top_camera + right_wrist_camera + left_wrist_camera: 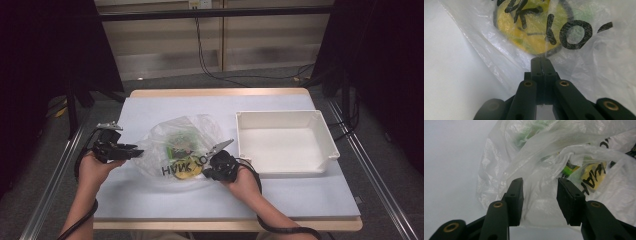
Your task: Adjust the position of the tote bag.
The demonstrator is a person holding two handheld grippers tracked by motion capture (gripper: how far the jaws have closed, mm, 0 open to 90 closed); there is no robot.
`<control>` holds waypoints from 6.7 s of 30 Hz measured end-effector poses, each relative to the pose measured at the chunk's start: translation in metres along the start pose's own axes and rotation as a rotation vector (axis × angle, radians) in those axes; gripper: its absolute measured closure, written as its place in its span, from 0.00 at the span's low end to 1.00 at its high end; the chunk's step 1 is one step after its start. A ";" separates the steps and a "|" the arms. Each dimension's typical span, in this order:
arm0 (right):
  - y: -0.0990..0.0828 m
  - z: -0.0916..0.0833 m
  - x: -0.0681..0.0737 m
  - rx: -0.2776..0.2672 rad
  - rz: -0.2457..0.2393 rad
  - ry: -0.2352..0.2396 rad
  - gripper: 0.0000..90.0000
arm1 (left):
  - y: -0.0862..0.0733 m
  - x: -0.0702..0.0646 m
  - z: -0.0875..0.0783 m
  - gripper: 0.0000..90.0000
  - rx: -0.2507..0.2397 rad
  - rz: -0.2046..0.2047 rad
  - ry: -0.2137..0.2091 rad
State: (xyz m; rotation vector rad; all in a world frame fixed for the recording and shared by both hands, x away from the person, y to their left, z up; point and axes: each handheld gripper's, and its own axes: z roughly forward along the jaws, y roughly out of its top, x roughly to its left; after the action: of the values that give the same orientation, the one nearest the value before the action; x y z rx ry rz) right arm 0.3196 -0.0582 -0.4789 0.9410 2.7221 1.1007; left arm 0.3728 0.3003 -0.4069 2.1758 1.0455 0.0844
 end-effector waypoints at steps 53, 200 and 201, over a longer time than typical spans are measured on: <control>0.000 0.000 -0.001 -0.005 0.012 -0.001 1.00 | 0.030 -0.065 0.060 1.00 0.061 0.151 -0.067; 0.085 -0.004 -0.049 -0.019 0.115 -0.125 0.97 | 0.010 -0.035 0.047 0.98 0.076 0.094 0.030; 0.087 -0.004 -0.049 -0.015 0.116 -0.130 0.97 | 0.008 -0.033 0.046 0.99 0.076 0.086 0.028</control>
State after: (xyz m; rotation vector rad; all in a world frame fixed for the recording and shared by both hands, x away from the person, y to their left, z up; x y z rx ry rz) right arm 0.4031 -0.0396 -0.4279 1.1389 2.5809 1.0366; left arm 0.3716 0.2469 -0.4284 2.2948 0.9852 0.1169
